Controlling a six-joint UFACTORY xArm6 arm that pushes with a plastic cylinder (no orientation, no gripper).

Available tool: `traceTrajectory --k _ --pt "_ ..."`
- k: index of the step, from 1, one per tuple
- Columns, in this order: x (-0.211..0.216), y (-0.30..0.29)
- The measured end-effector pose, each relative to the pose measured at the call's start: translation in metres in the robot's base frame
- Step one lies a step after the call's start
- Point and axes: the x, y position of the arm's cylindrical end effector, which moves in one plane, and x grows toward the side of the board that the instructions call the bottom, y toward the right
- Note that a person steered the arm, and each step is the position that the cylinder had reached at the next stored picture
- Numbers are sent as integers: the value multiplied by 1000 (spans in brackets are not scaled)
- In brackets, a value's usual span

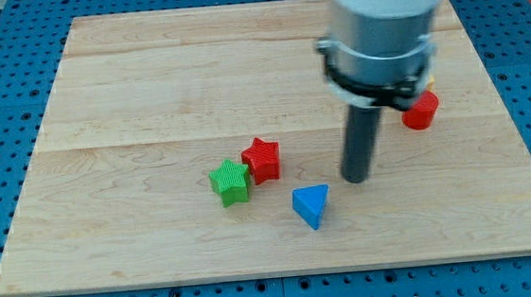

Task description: Move the blue triangle below the red star

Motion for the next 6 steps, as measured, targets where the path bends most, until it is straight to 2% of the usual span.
traceTrajectory --k 1,2,4,5,6 --pt "38 -9" --pt "62 -49" --pt "43 -147" --pt "43 -105" --pt "38 -27"
